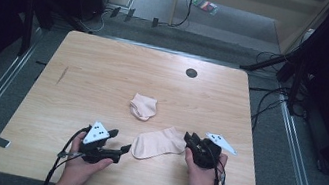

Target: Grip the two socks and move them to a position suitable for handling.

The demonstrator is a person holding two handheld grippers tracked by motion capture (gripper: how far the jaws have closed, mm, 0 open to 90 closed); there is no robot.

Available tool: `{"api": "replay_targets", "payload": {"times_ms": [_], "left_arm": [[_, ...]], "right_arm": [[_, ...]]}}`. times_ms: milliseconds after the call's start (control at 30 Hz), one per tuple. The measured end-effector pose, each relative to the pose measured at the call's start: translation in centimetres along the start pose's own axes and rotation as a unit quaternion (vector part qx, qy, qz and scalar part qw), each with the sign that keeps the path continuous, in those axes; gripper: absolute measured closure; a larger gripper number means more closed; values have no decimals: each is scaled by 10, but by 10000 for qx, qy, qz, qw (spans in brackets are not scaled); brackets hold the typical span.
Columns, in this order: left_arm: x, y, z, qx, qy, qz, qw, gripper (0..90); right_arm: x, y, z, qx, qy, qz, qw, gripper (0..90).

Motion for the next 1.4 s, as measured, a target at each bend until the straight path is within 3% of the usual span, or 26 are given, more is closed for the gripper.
{"api": "replay_targets", "payload": {"times_ms": [33,133,200,233,367,433,500,567,667,700,733,767,800,833,867,967,1067,1167,1233,1267,1300,1400], "left_arm": [[-5,5,1,59,15,64,10000,384],[-17,19,5,243,170,178,9994,428],[-22,29,7,372,265,87,9989,461],[-24,37,8,490,216,36,9986,481],[-26,47,10,638,199,-81,9977,536],[-27,50,11,721,315,-240,9966,602],[-27,51,11,719,319,-234,9966,618],[-24,51,11,719,329,-233,9966,715],[-20,48,10,745,306,-163,9966,845],[-18,46,10,747,343,-161,9965,870],[-15,44,9,750,357,-120,9965,870],[-10,37,7,680,344,-69,9971,879],[-10,37,7,680,344,-69,9971,882],[-2,25,1,559,331,-25,9979,886],[-2,25,1,559,331,-25,9979,887],[12,2,-8,320,432,-88,9985,890],[21,-14,-10,244,442,-103,9987,891],[25,-27,-8,329,751,-201,9964,893],[29,-34,-6,391,893,-246,9949,894],[32,-37,-4,399,830,-227,9955,894],[37,-41,-1,372,589,-90,9975,893],[38,-42,4,356,588,-43,9976,892]], "right_arm": [[2,1,2,150,-244,-63,9996,648],[3,5,7,384,-385,-128,9984,608],[2,11,13,494,-475,-110,9976,592],[1,15,17,546,-553,9,9970,582],[1,22,22,624,-752,119,9951,575],[3,26,27,674,-1012,215,9923,592],[4,26,28,664,-1060,229,9919,602],[6,27,29,629,-1214,289,9902,715],[7,26,29,656,-1080,237,9917,838],[6,21,28,664,-744,89,9950,881],[6,21,28,664,-744,89,9950,881],[6,15,26,629,-519,-60,9966,886],[6,15,26,629,-519,-60,9966,886],[9,8,22,590,-362,-260,9973,888],[9,8,22,590,-362,-260,9973,888],[23,-10,14,429,-336,-603,9967,894],[32,-18,14,418,-355,-763,9956,896],[48,-27,23,491,-572,-915,9929,900],[49,-28,24,484,-569,-932,9928,900],[51,-29,26,504,-555,-945,9927,900],[53,-30,30,557,-469,-1021,9921,900],[57,-30,36,620,-438,-1064,9914,900]]}}
Point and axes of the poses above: each handheld gripper's, and its own axes: y roughly forward along the jaws, z roughly out of its underside, x roughly to its left, the point moved 5 cm from there along y, roughly forward along the jaws, and after that the axes turned 11 degrees about -x, right-handed, at the moved point
